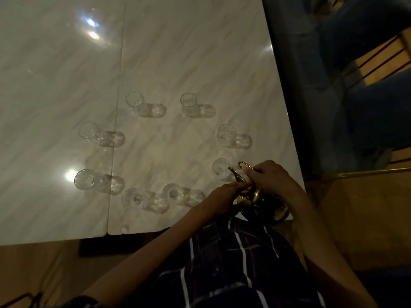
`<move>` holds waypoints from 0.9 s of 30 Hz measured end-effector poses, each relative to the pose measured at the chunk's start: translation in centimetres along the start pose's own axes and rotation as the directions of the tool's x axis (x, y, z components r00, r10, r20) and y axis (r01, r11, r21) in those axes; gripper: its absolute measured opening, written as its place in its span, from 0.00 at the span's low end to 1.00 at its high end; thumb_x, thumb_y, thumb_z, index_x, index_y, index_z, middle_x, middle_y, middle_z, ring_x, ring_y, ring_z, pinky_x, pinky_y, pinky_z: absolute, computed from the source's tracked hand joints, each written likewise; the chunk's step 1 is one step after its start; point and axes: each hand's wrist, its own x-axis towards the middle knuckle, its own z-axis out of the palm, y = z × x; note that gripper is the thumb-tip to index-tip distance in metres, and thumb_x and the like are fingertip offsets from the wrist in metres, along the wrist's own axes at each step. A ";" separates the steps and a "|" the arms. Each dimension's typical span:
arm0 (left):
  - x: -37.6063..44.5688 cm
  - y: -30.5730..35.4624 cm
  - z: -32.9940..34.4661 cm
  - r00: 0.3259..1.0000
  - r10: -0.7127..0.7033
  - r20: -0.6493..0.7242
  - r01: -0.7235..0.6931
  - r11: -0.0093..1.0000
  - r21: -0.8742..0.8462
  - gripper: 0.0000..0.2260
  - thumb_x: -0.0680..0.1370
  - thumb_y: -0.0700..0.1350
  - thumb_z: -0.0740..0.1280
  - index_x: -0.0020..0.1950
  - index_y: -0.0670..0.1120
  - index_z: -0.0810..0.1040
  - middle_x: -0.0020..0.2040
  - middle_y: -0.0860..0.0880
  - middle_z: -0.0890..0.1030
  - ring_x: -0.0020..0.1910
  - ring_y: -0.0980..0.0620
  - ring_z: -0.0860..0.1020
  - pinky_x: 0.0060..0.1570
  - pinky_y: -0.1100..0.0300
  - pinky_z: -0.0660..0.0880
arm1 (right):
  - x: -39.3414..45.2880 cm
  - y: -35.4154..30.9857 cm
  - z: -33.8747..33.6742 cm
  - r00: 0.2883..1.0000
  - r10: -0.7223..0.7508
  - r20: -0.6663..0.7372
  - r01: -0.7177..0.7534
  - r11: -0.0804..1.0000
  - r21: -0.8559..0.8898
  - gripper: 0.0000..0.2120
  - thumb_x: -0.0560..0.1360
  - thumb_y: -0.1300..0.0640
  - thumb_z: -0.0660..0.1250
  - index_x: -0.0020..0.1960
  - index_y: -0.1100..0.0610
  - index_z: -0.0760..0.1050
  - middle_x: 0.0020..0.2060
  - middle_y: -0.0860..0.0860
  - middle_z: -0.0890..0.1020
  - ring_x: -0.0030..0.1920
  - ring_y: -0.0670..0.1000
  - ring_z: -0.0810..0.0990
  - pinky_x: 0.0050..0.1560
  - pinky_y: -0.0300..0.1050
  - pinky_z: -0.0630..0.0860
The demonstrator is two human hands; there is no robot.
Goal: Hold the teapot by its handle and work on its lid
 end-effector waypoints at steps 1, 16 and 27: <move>0.0 0.1 0.0 1.000 -0.002 0.000 0.002 1.000 -0.001 0.26 0.79 0.54 0.65 0.77 0.56 0.63 0.69 0.46 0.74 0.63 0.46 0.77 0.57 0.46 0.78 | 0.0 0.0 -0.1 1.000 0.000 0.001 0.000 1.000 0.001 0.23 0.79 0.43 0.62 0.30 0.55 0.74 0.26 0.50 0.76 0.29 0.48 0.74 0.31 0.40 0.67; 0.5 0.2 0.0 1.000 0.010 -0.017 -0.010 1.000 0.000 0.25 0.80 0.51 0.66 0.76 0.53 0.65 0.69 0.46 0.75 0.63 0.46 0.77 0.57 0.52 0.76 | 0.3 0.3 -0.5 1.000 0.012 0.019 -0.012 1.000 -0.006 0.24 0.79 0.42 0.61 0.30 0.56 0.73 0.27 0.51 0.75 0.30 0.50 0.74 0.32 0.41 0.66; 0.5 0.4 -0.4 0.999 0.034 -0.029 -0.034 0.999 -0.004 0.25 0.80 0.50 0.66 0.77 0.53 0.64 0.67 0.45 0.76 0.62 0.46 0.77 0.54 0.54 0.75 | 0.4 0.2 -0.7 0.999 -0.001 0.036 0.001 1.000 -0.007 0.22 0.79 0.43 0.61 0.32 0.56 0.76 0.26 0.49 0.76 0.28 0.47 0.74 0.32 0.40 0.67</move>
